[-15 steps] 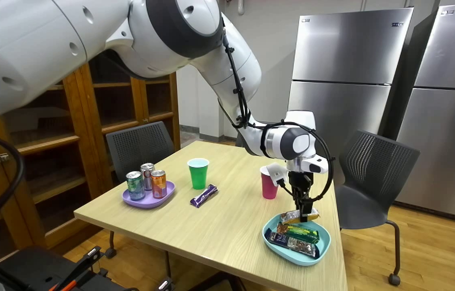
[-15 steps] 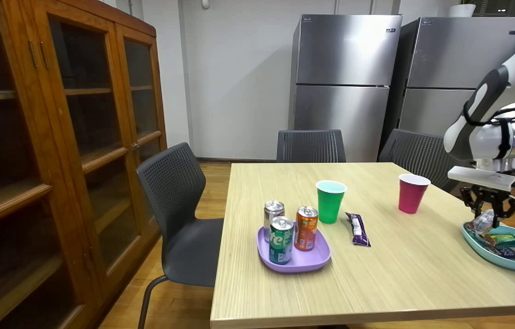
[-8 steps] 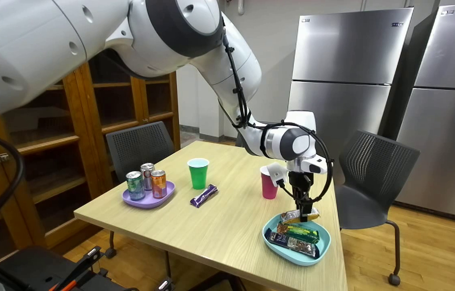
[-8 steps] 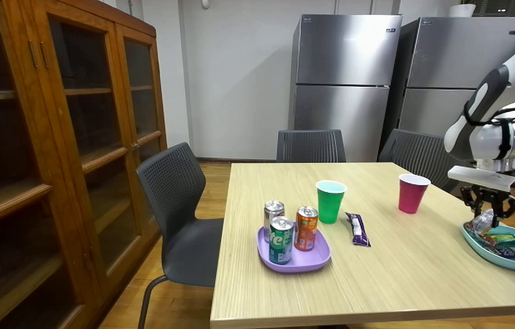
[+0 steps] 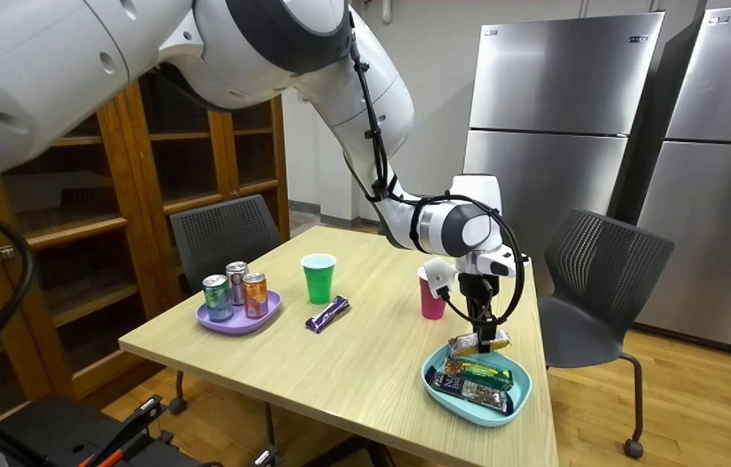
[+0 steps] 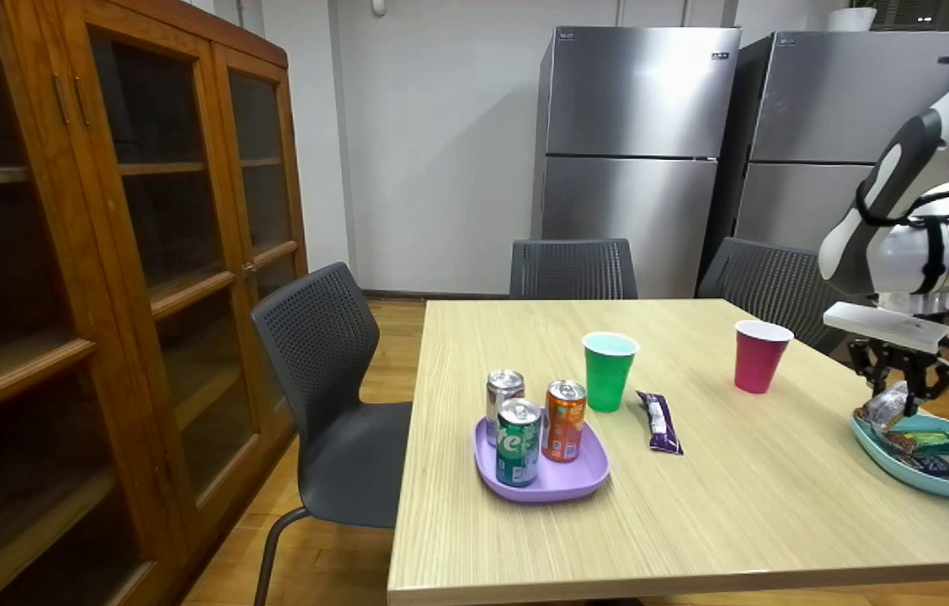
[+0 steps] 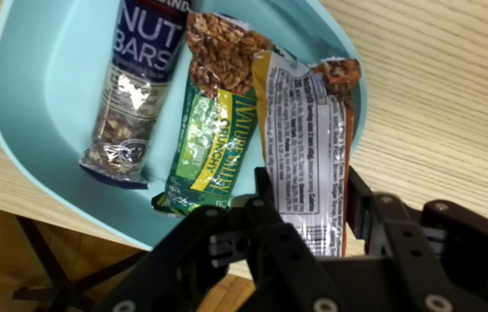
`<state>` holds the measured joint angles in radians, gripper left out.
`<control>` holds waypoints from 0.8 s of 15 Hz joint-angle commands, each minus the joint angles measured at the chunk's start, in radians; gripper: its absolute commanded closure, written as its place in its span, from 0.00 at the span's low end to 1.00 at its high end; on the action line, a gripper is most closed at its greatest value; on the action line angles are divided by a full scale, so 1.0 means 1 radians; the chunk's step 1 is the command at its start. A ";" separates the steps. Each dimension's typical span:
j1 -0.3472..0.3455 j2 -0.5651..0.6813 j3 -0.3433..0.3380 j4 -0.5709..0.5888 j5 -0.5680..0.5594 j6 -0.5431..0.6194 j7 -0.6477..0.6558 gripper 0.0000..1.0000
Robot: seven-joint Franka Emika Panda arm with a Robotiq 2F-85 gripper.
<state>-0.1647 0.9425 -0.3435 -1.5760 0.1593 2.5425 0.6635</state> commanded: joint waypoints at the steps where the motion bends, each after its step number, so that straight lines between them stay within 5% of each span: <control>1: 0.021 -0.090 0.001 -0.121 0.011 0.048 0.018 0.83; 12: 0.019 -0.175 -0.025 -0.260 0.010 0.056 0.039 0.83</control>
<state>-0.1509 0.8180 -0.3652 -1.7780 0.1593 2.5911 0.6842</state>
